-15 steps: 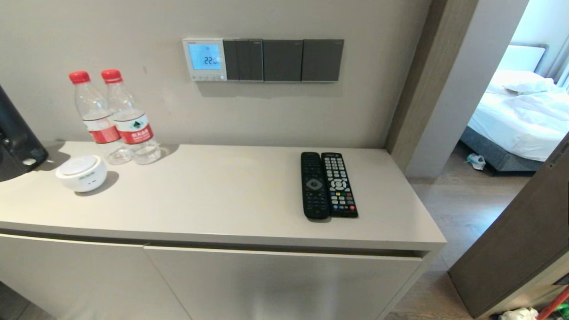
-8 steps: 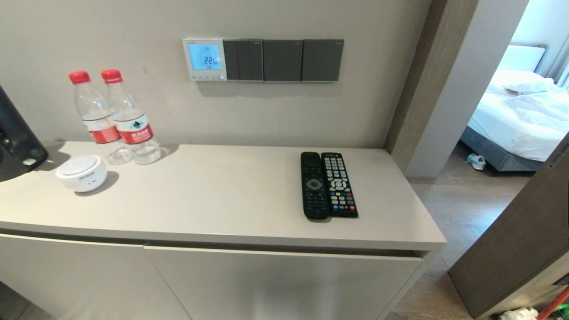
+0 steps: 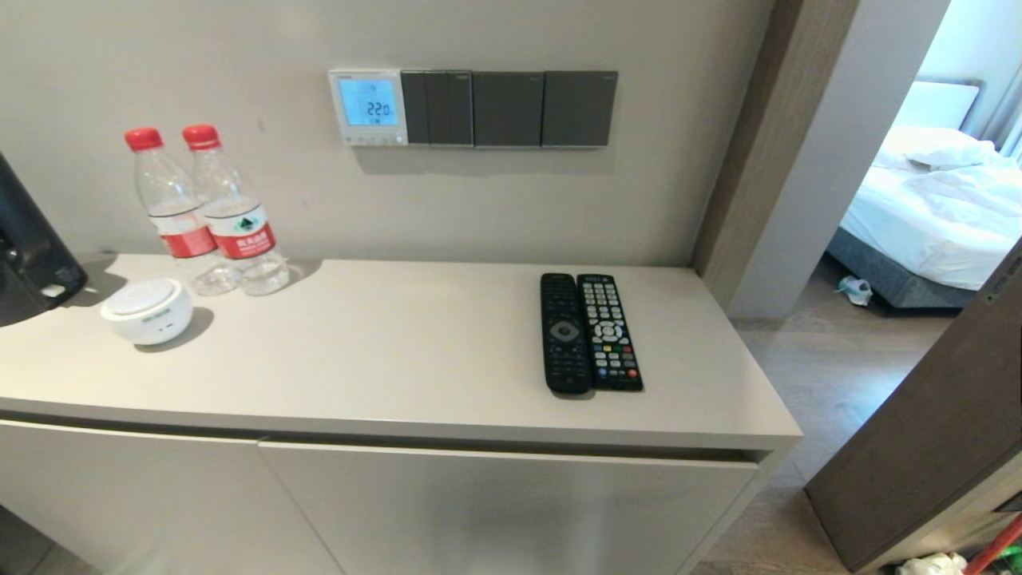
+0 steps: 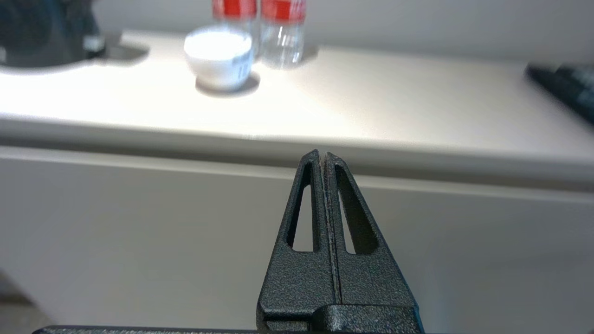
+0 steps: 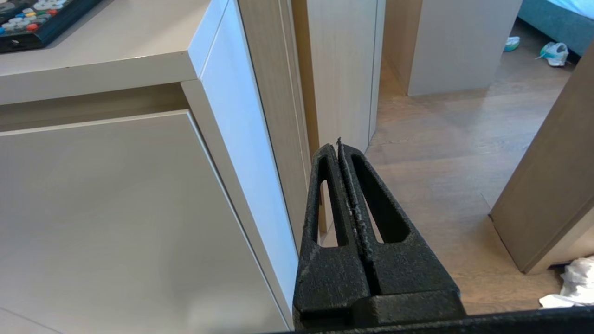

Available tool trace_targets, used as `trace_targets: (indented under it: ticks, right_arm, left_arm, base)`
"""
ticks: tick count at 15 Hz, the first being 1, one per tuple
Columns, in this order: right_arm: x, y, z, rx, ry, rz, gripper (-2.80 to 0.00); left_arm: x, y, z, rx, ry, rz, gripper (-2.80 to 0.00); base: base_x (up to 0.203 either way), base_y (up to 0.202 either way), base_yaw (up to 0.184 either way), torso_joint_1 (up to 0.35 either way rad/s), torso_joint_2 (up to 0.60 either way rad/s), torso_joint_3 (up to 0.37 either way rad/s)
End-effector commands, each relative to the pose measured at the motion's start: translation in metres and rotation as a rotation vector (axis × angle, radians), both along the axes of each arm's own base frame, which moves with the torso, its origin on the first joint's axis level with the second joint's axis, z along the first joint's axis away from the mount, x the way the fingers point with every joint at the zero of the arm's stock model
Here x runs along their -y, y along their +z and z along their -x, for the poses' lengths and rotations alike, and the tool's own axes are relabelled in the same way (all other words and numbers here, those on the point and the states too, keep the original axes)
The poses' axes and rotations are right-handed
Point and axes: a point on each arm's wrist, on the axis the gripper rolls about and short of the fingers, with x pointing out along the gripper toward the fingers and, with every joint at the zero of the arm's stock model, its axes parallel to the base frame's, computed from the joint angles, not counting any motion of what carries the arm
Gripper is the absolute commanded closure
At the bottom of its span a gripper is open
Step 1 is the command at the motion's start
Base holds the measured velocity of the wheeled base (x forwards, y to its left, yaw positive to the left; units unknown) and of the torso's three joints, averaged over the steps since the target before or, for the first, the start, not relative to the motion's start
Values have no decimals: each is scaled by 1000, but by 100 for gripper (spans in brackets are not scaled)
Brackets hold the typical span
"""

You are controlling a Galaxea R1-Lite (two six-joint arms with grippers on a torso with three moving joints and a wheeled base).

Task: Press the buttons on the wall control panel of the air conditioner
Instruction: Turn off the central air conditioner

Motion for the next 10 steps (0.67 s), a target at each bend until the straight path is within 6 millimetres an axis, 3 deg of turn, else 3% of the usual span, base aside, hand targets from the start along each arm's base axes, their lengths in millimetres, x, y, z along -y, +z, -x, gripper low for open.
trace_targets:
  ticks: [1, 7, 10]
  right_arm:
    - [0, 0, 0, 2, 0, 0, 0]
    - [0, 0, 0, 2, 0, 0, 0]
    - [0, 0, 0, 2, 0, 0, 0]
  left_arm:
    - [0, 28, -32, -81, -12, 3, 0]
    - [4, 120, -118, -17, -82, 5, 0]
    - [30, 130, -153, -48, -142, 9, 0]
  base:
    - [0, 0, 0, 0, 0, 0]
    - [0, 0, 0, 0, 0, 0]
    - [0, 0, 0, 0, 0, 0]
